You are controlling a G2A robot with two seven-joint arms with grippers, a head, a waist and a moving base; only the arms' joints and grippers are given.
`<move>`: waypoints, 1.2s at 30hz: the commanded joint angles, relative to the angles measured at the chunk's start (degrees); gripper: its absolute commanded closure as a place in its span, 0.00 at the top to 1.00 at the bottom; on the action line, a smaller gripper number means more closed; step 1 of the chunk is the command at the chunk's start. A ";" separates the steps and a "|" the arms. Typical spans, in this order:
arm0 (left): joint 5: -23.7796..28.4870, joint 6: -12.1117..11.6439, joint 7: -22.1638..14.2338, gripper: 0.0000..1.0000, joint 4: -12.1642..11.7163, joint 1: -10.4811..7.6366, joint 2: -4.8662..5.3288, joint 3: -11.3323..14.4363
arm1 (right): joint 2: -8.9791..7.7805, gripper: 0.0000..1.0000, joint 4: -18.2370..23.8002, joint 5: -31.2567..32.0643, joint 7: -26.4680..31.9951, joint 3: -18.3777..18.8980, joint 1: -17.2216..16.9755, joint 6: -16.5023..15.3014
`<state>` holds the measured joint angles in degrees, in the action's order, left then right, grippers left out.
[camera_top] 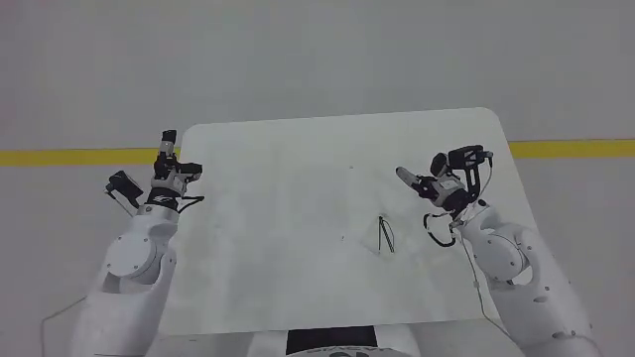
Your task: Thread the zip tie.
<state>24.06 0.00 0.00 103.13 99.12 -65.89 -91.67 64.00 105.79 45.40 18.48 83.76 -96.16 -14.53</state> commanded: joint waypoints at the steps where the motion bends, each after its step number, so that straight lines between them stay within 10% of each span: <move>1: 0.00 0.00 0.00 1.00 0.00 0.00 0.00 0.00 | -0.22 1.00 0.84 3.77 1.96 -0.43 0.65 -2.31; 11: 0.00 0.00 0.00 1.00 0.00 0.00 0.00 0.00 | -1.05 1.00 5.69 12.51 25.69 -4.87 4.75 -3.92; 22: 0.00 0.00 0.00 1.00 0.00 0.00 0.00 0.00 | -1.09 1.00 5.79 13.12 26.21 -5.17 4.77 -4.42; 36: 0.00 0.00 0.00 1.00 0.00 0.00 0.00 0.00 | -0.83 1.00 6.89 17.35 49.60 -14.80 12.24 -3.38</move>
<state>24.06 0.00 0.00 103.13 99.12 -65.89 -91.67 63.17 112.67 62.88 68.05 68.96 -83.94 -17.85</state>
